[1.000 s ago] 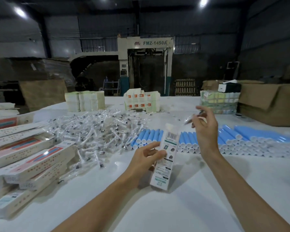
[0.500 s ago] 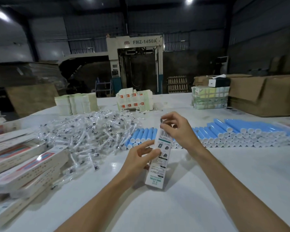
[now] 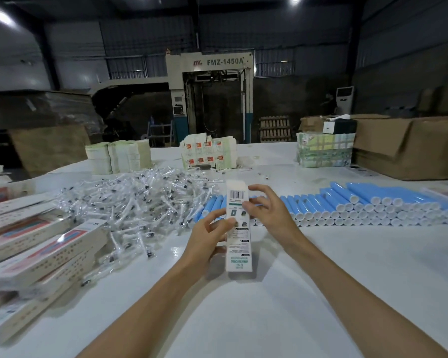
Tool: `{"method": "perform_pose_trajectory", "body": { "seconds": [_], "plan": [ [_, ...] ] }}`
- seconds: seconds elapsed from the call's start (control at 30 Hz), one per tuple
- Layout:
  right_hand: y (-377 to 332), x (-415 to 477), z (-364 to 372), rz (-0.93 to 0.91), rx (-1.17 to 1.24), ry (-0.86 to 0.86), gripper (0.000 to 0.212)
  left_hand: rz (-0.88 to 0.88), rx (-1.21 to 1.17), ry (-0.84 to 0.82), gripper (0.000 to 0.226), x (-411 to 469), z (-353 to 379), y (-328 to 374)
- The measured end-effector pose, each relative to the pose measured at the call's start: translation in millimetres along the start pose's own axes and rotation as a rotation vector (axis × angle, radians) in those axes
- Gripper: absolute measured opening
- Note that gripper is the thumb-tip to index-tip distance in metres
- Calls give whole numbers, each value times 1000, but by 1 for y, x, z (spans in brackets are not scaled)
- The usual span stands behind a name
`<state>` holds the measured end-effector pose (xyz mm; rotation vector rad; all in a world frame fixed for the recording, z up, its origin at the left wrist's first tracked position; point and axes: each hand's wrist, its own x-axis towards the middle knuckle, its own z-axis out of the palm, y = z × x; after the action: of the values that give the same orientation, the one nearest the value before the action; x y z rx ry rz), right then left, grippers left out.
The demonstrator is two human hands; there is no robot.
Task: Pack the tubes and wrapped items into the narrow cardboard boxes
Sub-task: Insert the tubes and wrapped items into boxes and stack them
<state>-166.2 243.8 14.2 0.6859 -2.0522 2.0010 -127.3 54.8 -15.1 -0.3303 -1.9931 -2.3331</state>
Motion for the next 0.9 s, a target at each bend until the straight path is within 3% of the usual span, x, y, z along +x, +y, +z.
{"method": "perform_pose_trajectory", "body": {
  "seconds": [0.27,0.57,0.77,0.9],
  "plan": [
    [8,-3,5,-43,42,-28,36,109,133,-47,79,2,-6,-1],
    [8,-7,5,-20,61,-113,22,133,182,-55,60,1,-7,2],
    [10,-6,-2,39,33,-246,21,92,234,-88,66,1,-15,2],
    [12,-1,-2,78,116,-72,22,53,250,-115,68,1,-12,3]
  ]
}}
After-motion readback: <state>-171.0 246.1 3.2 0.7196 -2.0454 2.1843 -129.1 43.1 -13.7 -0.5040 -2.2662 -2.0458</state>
